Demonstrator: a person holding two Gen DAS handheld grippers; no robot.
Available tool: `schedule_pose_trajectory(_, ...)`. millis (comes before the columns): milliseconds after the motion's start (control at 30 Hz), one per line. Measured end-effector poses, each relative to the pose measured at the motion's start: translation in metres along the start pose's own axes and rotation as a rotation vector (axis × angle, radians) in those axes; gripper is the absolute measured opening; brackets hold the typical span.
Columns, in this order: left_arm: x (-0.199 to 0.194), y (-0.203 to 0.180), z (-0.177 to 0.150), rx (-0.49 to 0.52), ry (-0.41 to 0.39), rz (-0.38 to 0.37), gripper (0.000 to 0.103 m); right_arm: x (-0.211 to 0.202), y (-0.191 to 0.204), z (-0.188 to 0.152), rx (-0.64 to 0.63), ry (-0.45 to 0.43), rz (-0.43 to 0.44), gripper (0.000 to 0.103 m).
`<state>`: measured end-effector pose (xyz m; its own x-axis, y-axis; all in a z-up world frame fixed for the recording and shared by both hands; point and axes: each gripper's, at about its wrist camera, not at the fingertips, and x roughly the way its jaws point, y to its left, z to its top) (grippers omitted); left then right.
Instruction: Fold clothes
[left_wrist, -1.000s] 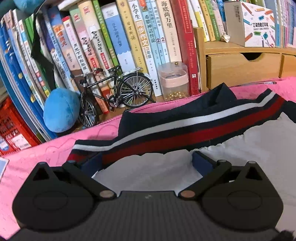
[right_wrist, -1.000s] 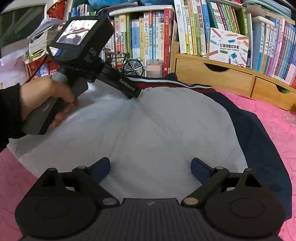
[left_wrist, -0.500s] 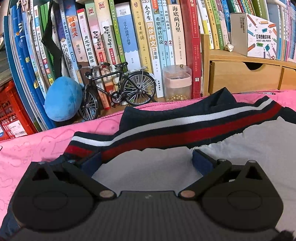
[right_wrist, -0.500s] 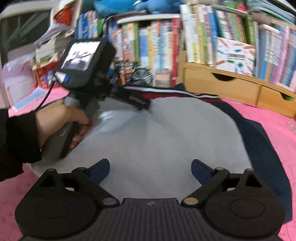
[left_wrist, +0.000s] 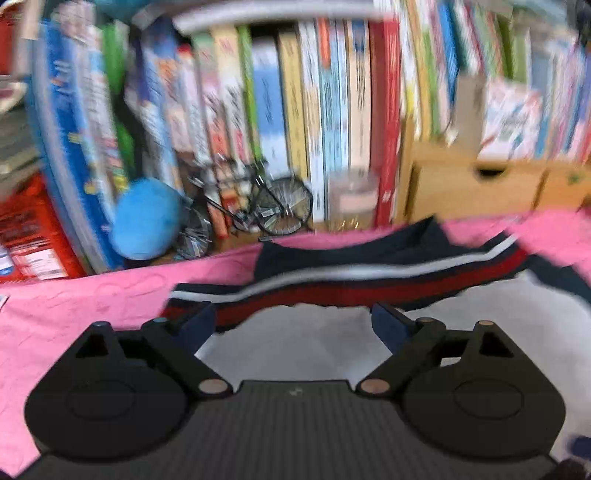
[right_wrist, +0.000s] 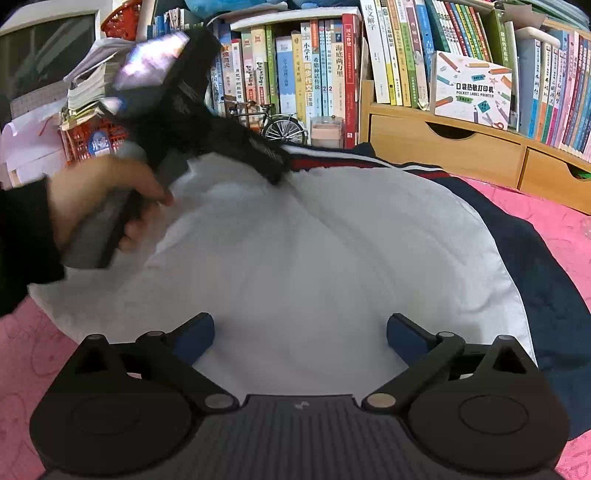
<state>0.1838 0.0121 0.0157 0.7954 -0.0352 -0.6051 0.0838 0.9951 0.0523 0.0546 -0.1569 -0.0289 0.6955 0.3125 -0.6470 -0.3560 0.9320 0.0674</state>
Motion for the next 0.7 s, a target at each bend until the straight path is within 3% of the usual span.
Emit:
schedule_pose_trajectory(33, -0.01, 0.002, 0.001, -0.006, -0.008, -0.01, 0.093, 0.001, 0.0, 0.0, 0.0, -0.001, 0.001, 0.103)
schedule_pose_trajectory(167, -0.087, 0.004, -0.049, 0.083, -0.104, 0.015, 0.098, 0.0, 0.002, 0.0, 0.001, 0.0, 0.002, 0.103)
schedule_pose_trajectory(433, -0.146, -0.033, -0.14, 0.704, -0.256, -0.005, 0.103, -0.003, 0.0, 0.003, 0.011, -0.006, 0.028, 0.103)
schedule_pose_trajectory(500, -0.161, -0.042, -0.163, 0.861, -0.293, -0.01, 0.103, -0.01, -0.005, 0.005, 0.033, -0.044, 0.056, 0.091)
schedule_pose_trajectory(567, -0.175, -0.051, -0.186, 1.017, -0.33, -0.015, 0.103, -0.032, -0.005, 0.011, -0.062, -0.116, 0.077, 0.086)
schedule_pose_trajectory(633, -0.166, -0.06, -0.187, 1.06, -0.326, -0.043, 0.103, -0.055, -0.004, 0.017, -0.176, -0.192, 0.096, 0.086)
schedule_pose_trajectory(700, -0.156, -0.069, -0.187, 1.099, -0.32, -0.072, 0.099, -0.084, 0.013, 0.016, -0.452, -0.245, 0.066, 0.086)
